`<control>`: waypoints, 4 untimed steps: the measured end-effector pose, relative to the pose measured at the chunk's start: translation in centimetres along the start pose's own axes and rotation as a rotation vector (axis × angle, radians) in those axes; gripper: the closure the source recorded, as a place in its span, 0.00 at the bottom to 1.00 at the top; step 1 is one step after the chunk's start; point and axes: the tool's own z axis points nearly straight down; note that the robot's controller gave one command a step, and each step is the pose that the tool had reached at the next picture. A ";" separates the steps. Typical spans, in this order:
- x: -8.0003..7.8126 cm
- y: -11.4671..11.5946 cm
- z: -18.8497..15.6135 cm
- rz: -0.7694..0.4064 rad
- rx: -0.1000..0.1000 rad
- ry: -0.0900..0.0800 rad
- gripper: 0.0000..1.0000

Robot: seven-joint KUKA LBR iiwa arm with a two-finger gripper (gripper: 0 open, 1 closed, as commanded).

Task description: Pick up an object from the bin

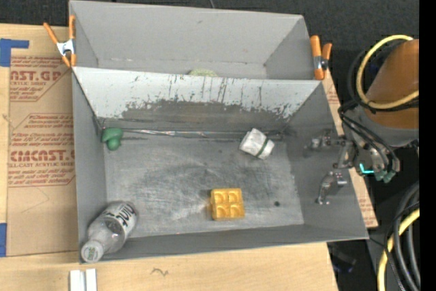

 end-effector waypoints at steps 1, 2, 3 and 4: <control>-0.2 0.1 -0.4 -0.001 0.002 -0.008 0.00; -0.1 2.4 1.5 -0.087 0.005 -0.014 0.00; -0.4 4.6 6.5 -0.160 0.002 -0.013 0.00; -0.1 5.0 10.3 -0.024 -0.001 -0.006 0.00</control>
Offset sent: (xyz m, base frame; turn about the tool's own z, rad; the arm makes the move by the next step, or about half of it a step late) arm -0.0027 0.0687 -0.0503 -0.2336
